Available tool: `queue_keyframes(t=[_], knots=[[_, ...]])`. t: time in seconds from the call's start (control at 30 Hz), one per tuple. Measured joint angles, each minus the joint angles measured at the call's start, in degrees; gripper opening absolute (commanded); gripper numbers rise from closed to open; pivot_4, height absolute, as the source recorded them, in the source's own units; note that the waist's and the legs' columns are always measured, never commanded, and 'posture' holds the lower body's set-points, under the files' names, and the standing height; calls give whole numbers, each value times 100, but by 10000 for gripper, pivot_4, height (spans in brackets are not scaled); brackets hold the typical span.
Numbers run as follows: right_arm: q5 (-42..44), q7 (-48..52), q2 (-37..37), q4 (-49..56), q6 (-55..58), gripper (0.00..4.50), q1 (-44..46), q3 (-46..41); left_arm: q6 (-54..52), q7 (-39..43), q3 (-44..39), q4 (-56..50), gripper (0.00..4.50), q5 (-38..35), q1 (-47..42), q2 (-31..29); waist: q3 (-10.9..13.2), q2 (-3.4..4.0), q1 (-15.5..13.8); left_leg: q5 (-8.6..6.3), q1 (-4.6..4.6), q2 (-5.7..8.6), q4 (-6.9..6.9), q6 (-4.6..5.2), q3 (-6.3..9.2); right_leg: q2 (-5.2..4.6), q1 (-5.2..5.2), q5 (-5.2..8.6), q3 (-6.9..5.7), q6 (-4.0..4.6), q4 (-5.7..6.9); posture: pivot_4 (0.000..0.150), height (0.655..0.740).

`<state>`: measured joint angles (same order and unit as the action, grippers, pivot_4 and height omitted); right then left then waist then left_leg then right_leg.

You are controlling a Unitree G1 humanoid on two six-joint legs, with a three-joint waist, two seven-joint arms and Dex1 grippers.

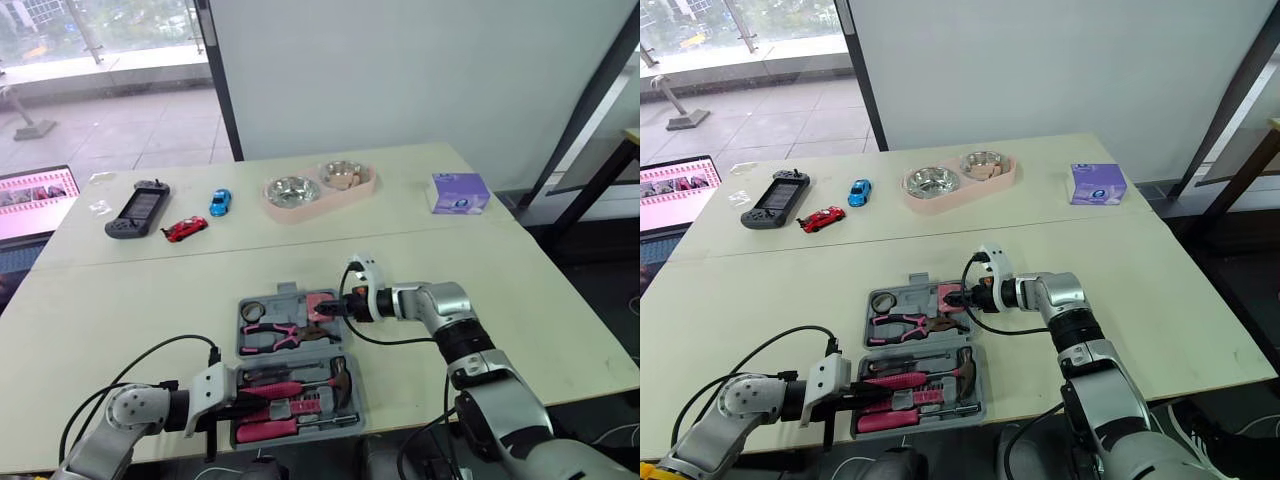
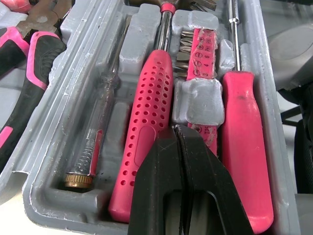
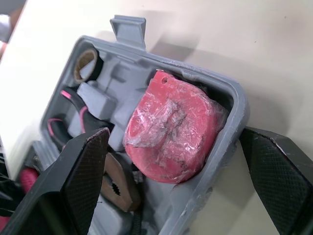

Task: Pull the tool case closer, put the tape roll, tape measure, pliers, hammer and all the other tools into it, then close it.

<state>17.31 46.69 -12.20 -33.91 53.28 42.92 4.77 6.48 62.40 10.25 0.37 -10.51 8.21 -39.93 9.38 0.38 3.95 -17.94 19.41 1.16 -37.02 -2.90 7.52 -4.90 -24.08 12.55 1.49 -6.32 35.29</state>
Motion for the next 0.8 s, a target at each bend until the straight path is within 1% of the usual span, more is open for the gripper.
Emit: queue_keyframes(t=[0.1, 0.2, 0.4, 0.57, 0.67, 0.8], knots=[[177, 20, 127, -245, 26, 43996, 44, -319, 54, -6, 0, 32, 0, 0, 0, 0, 0, 1, 6, 0, 0, 0, 1, 0, 0, 1, -2, 0, 1, 0, 1, 1500, 7360], [323, 195, 127, -242, 44, 43996, 43, -415, 138, -12, 4, 70, 0, 0, 2, 2, 3, 5, 6, 0, 4, 0, 1, 0, 0, 0, -5, 0, 1, 0, 1, 1500, 7360], [711, 717, -59, 409, 265, 43996, 29, -482, 317, -73, 5, 144, 0, 0, 24, 2, 4, 7, 5, 0, 4, 0, 2, 0, 1, 0, -7, 0, 1, 0, 1, 1500, 7360], [933, 893, -163, 922, 488, 43996, -71, -458, 396, -111, -18, 176, 0, -3, 32, 0, 4, 7, 0, 0, 5, 0, 2, 0, 1, 0, -7, 1, 1, -1, 1, 1500, 7360], [1032, 946, -218, 1123, 530, 43996, -167, -444, 391, -134, -49, 150, 0, -16, 62, -39, 4, 6, 6, 0, 5, -2, 2, 0, 1, 2, -9, 1, 1, -1, 2, 1500, 7360], [1055, 949, -243, 1129, 516, 43996, -196, -416, 228, -168, -232, -5, 0, -86, 258, -186, 5, 6, 8, 0, 9, -7, 3, 0, 2, 9, -16, 1, 2, 0, 3, 1500, 7360]])
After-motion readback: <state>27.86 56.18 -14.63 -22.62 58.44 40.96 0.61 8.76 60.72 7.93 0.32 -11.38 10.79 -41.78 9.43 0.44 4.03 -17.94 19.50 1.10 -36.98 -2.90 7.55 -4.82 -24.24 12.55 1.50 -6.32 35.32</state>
